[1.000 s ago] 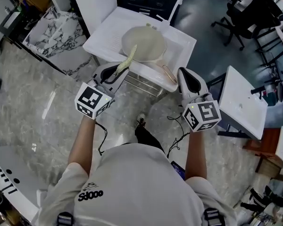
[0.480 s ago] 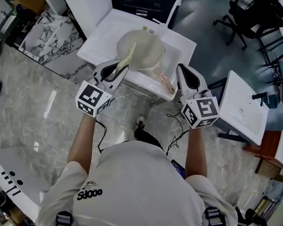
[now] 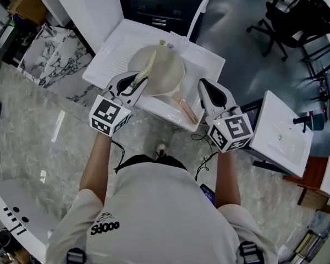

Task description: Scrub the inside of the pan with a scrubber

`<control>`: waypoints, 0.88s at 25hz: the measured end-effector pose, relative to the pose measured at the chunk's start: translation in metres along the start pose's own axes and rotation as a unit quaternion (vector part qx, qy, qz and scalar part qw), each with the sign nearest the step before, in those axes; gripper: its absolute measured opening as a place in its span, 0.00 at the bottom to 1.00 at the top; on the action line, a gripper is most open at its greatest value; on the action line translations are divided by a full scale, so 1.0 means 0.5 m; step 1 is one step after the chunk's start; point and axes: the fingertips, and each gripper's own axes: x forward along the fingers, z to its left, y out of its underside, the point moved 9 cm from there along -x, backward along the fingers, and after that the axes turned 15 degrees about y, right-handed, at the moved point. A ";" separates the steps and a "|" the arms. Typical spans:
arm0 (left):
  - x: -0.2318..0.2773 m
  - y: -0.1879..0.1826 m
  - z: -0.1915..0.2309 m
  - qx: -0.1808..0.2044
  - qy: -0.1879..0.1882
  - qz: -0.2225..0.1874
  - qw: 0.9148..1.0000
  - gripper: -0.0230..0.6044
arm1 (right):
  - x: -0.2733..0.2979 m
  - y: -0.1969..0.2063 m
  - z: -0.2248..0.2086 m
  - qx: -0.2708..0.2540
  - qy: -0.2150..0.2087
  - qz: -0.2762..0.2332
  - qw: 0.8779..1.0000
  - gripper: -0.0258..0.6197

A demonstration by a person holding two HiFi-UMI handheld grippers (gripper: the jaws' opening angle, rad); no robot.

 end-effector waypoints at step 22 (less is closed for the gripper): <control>0.249 0.175 0.282 0.002 0.114 0.108 0.988 0.15 | 0.172 0.061 -0.021 0.038 0.143 0.038 0.988 0.05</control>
